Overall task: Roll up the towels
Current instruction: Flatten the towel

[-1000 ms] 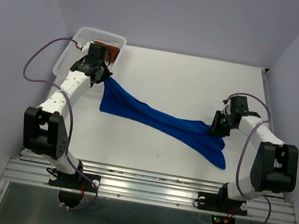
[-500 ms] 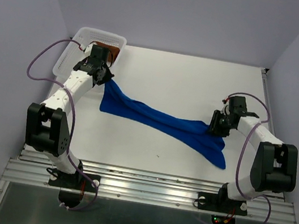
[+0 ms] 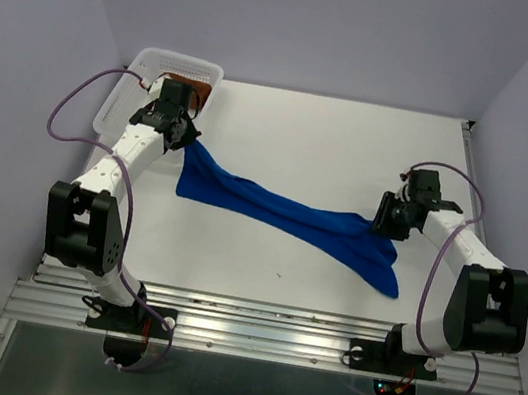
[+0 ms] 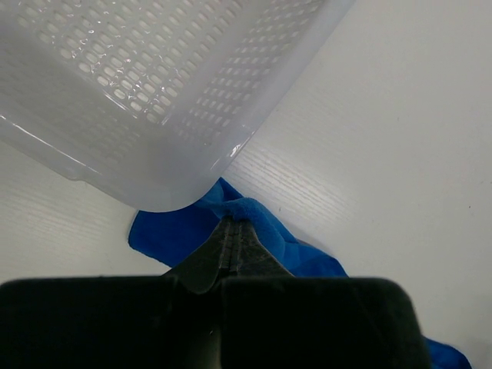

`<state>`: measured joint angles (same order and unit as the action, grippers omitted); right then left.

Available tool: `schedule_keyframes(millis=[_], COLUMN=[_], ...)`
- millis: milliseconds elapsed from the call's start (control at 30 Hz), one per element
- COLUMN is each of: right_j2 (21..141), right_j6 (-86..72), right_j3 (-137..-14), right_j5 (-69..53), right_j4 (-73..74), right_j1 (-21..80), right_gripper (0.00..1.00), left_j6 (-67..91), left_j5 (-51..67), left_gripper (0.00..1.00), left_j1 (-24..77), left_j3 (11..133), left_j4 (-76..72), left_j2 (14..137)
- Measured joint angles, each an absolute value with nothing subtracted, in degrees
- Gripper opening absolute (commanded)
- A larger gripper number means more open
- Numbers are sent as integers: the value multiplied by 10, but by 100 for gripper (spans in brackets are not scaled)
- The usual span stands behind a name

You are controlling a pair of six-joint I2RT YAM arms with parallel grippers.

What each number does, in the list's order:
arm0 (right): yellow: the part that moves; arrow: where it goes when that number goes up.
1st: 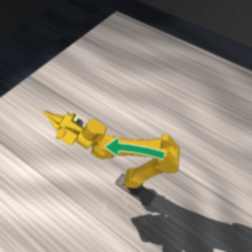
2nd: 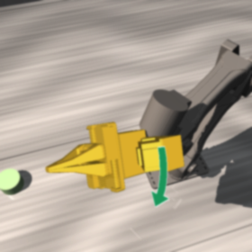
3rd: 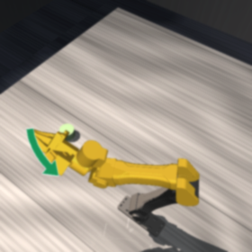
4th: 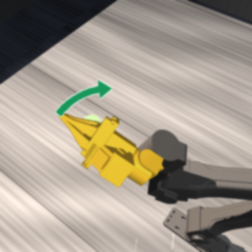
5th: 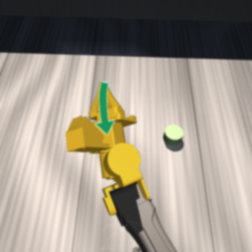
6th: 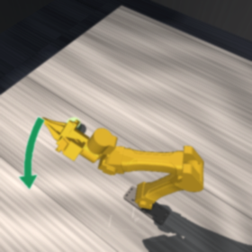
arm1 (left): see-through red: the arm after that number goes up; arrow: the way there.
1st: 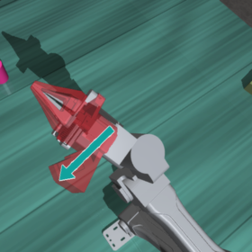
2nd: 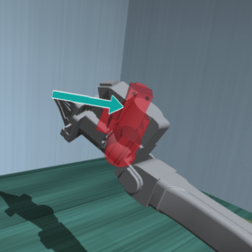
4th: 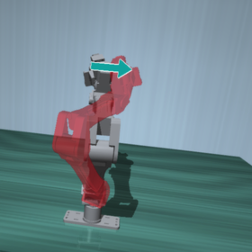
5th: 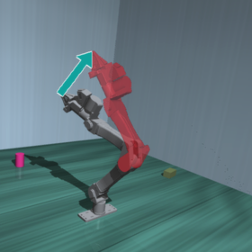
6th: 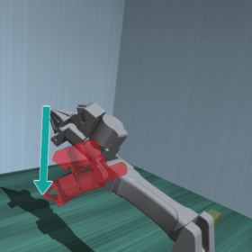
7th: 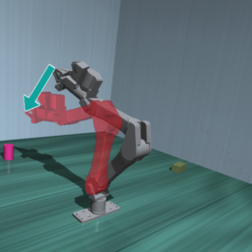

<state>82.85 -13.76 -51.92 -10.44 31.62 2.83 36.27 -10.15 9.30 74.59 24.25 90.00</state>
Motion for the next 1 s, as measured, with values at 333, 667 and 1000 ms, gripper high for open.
schedule_keyframes(millis=[333, 667, 1000], right_j2=[830, 827, 763], right_j6=[-152, -155, -131], right_j3=[-511, -513, -660], right_j5=[-64, -4, 200], right_j4=[319, 320, 326], right_j1=[28, 28, 31], right_gripper=[17, 1, 1], left_j6=[362, 362, 362], left_j5=[-103, -107, -107], left_gripper=[0, 0, 0], left_j1=[93, 93, 93], left_j3=[746, 747, 790], left_j4=[243, 245, 265], left_j2=[900, 900, 870])
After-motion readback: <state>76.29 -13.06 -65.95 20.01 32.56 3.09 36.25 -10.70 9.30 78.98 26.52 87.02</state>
